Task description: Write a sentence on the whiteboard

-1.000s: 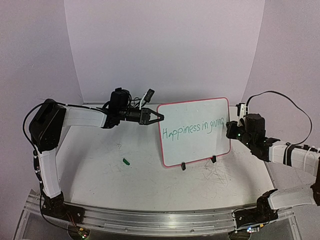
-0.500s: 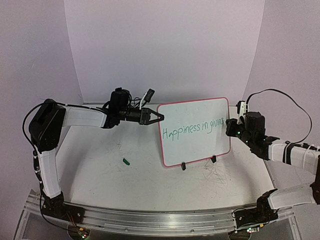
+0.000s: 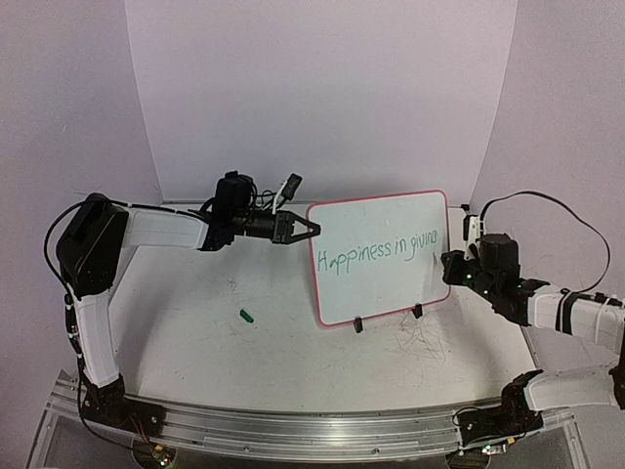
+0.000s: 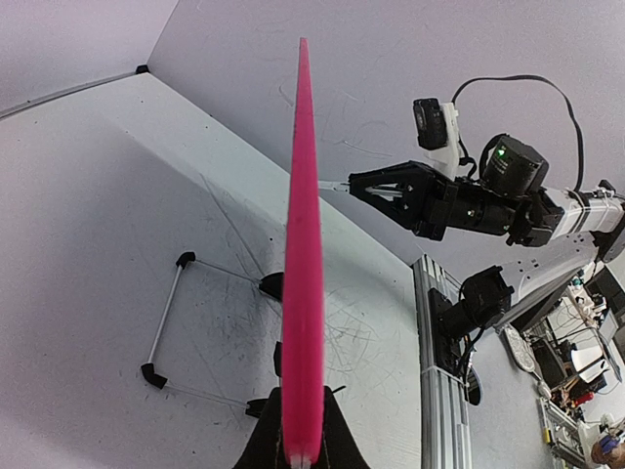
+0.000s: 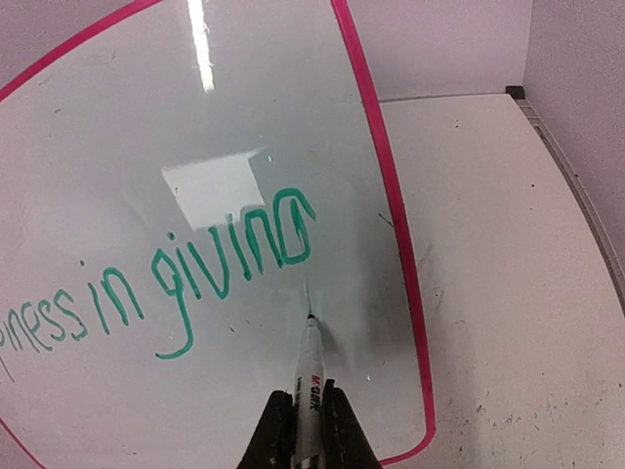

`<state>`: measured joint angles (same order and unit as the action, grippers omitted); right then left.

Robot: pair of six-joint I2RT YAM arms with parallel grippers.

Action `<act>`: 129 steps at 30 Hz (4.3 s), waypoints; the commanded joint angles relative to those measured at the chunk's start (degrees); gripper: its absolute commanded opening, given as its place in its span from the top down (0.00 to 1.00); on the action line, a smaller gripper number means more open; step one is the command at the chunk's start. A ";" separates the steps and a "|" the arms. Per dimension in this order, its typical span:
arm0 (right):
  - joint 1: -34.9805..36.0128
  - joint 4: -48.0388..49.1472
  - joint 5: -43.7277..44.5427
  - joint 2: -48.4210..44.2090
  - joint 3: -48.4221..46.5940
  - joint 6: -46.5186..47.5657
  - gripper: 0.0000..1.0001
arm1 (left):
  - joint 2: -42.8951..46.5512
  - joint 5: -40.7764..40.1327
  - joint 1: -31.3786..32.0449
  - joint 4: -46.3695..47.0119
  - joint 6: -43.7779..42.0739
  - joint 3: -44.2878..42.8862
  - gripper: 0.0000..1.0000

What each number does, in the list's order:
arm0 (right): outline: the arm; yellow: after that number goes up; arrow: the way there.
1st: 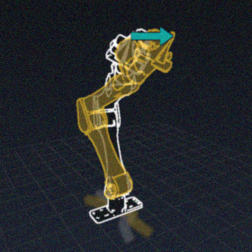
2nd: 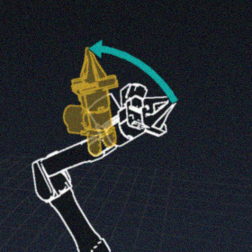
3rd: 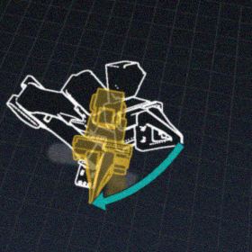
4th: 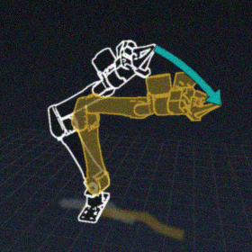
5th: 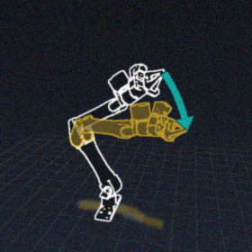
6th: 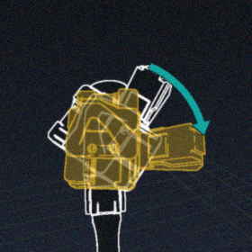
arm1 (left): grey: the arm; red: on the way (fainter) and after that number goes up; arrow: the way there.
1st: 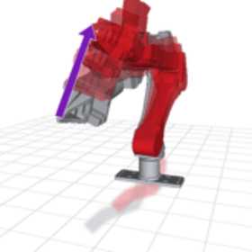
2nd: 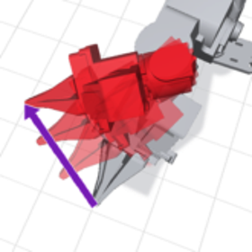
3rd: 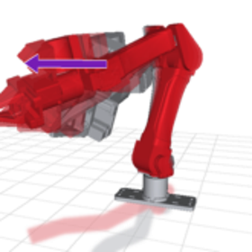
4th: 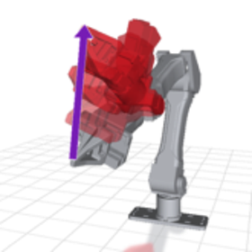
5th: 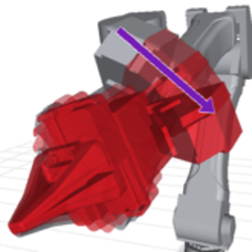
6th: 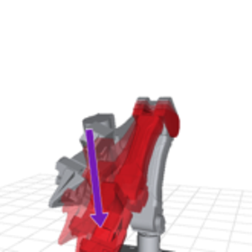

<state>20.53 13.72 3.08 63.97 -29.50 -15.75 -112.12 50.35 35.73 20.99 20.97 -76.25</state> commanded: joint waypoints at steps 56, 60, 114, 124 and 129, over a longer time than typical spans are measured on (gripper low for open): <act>-1.35 -4.46 0.87 -8.90 -2.46 1.69 1.00 | 1.54 1.44 2.01 -2.80 -1.47 0.58 1.00; -1.33 -0.79 -1.05 -5.33 -3.85 2.51 1.00 | 1.34 1.40 2.15 -2.80 -1.46 0.56 1.00; -1.73 1.07 -0.68 0.44 -2.82 1.39 1.00 | 2.21 1.46 2.22 -3.15 -1.75 0.66 1.00; -1.75 0.52 -1.52 -0.23 -1.39 0.81 1.00 | 2.17 1.35 2.33 -3.15 -1.81 0.71 1.00; -1.76 0.26 -1.88 -0.34 -0.99 0.58 1.00 | 2.20 1.40 2.42 -3.15 -1.81 0.71 1.00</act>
<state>18.98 14.23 1.85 64.55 -30.89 -14.42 -111.72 49.71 36.05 20.47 20.51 -76.07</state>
